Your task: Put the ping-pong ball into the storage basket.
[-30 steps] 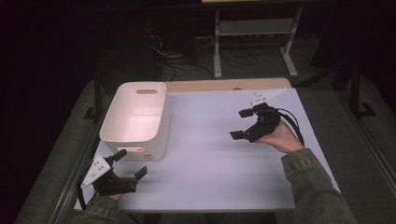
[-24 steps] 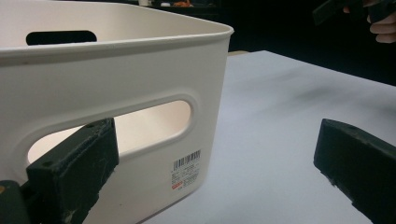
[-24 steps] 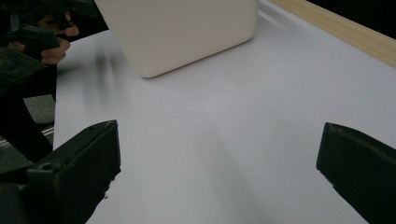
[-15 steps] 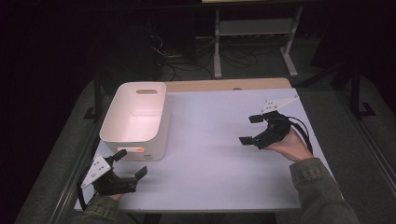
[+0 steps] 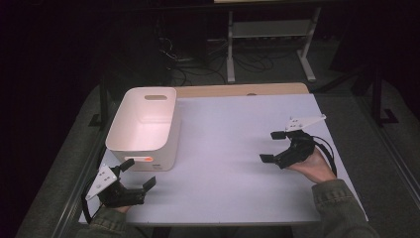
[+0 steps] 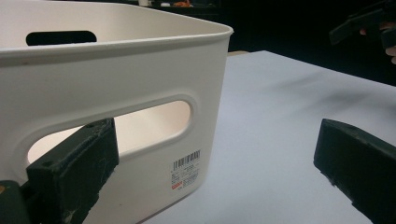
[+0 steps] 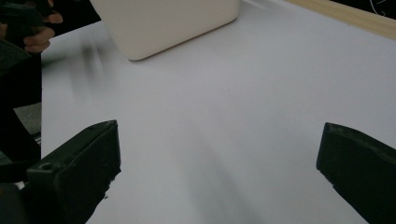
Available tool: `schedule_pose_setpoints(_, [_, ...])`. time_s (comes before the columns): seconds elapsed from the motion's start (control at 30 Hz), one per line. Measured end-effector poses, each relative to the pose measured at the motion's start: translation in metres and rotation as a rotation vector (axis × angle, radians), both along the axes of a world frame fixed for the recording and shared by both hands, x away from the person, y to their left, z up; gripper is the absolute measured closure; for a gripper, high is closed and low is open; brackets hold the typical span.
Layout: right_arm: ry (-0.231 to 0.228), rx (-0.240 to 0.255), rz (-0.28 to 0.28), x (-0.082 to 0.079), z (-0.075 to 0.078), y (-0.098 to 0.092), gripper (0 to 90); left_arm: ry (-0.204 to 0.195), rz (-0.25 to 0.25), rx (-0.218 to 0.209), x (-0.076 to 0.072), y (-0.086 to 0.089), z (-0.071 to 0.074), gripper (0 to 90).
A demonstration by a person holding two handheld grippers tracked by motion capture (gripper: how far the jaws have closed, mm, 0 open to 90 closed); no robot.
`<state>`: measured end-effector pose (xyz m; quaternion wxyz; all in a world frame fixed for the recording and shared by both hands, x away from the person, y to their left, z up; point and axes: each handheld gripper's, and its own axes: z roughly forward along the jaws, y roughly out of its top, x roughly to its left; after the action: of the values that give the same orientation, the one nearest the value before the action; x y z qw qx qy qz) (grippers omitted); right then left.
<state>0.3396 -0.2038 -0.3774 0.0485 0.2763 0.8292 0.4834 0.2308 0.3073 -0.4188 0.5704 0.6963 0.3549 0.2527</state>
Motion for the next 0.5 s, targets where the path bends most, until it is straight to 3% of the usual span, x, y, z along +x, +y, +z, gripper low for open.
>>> schedule_pose_setpoints(0.5, [-0.011, 0.006, -0.037, -0.016, -0.012, -0.011, 0.0, 0.000, 0.005, -0.002, 0.000, 0.001, 0.000, 0.0])
